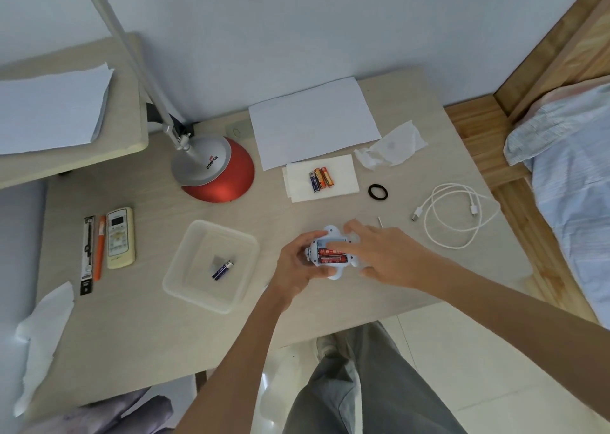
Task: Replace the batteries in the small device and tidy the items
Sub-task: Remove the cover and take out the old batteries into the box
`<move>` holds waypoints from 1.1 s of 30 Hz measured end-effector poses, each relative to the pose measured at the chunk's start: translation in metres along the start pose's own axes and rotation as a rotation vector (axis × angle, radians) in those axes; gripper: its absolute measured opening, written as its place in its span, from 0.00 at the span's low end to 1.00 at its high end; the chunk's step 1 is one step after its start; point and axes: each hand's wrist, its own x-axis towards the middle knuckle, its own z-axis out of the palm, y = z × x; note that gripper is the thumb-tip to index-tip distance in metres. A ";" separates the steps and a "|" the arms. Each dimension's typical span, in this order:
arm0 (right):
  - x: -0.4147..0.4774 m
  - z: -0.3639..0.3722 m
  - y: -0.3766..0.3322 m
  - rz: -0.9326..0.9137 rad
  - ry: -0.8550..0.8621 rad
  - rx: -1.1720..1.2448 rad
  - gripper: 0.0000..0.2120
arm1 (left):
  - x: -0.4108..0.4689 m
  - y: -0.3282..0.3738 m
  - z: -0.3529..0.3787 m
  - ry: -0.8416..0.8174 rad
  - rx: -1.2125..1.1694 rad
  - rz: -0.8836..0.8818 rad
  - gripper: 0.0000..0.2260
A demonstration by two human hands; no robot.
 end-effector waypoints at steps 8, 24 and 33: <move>0.025 -0.004 0.007 -0.203 0.002 -0.166 0.38 | 0.002 0.000 -0.001 -0.009 -0.002 0.008 0.34; 0.035 -0.004 0.012 -0.301 -0.055 -0.219 0.34 | 0.003 0.004 0.000 -0.041 0.020 -0.019 0.35; 0.008 0.013 0.010 0.022 0.090 0.178 0.29 | -0.001 0.007 0.001 -0.059 -0.011 -0.045 0.35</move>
